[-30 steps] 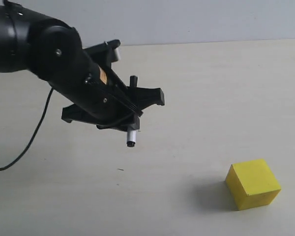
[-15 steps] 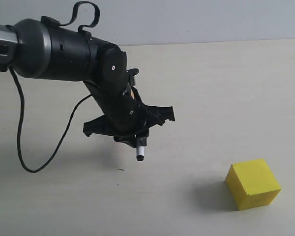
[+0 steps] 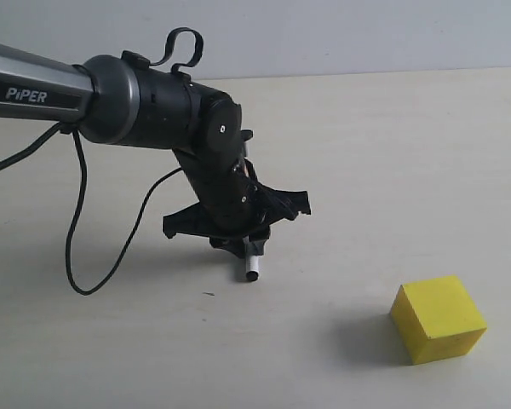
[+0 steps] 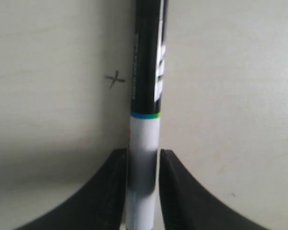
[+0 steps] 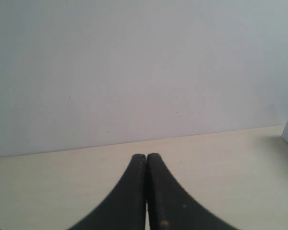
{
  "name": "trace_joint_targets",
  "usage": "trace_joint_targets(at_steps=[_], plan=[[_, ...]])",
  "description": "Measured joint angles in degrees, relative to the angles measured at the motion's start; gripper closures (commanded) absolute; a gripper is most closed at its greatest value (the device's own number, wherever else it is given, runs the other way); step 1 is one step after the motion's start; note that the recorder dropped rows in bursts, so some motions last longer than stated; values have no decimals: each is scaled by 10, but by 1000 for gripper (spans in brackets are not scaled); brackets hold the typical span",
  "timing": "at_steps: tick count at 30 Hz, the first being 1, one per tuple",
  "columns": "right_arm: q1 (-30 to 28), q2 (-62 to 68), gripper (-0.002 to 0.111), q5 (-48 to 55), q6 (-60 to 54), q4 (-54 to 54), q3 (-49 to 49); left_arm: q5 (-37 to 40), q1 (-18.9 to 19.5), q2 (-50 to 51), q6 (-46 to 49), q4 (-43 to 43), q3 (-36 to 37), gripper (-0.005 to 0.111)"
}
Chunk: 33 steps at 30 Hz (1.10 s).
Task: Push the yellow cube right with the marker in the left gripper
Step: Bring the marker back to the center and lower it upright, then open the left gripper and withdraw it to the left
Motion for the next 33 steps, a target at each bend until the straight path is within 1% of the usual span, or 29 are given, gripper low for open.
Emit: trace_joint_targets(at_steps=[3,6,17,18,20,23,24,27,29,33], plan=[[0,0,108,0,0,0,0,2,0,0,0,0,-1,68],[0,0,108,0,0,0,0,2,0,0,0,0,-1,63],[0,0,108,0,0,0,0,8,0,-4,5,3,-6,64],[0,0,108,0,0,0,0,15,0,-8,8,5,-9,65],[0,0,108,0,0,0,0,32,0,-22,16,9,-17,74],[0,0,108,0,0,0,0,53,0,-56,43,24,-28,103],[0,0,108,0,0,0,0,59,0,-66,50,30,-29,106],[0,0,108,0,0,0,0,76,0,-108,65,56,-22,107],[0,0,108,0,0,0,0,75,0,-144,71,75,4,107],[0,0,108,0,0,0,0,23,0,-234,73,109,104,107]])
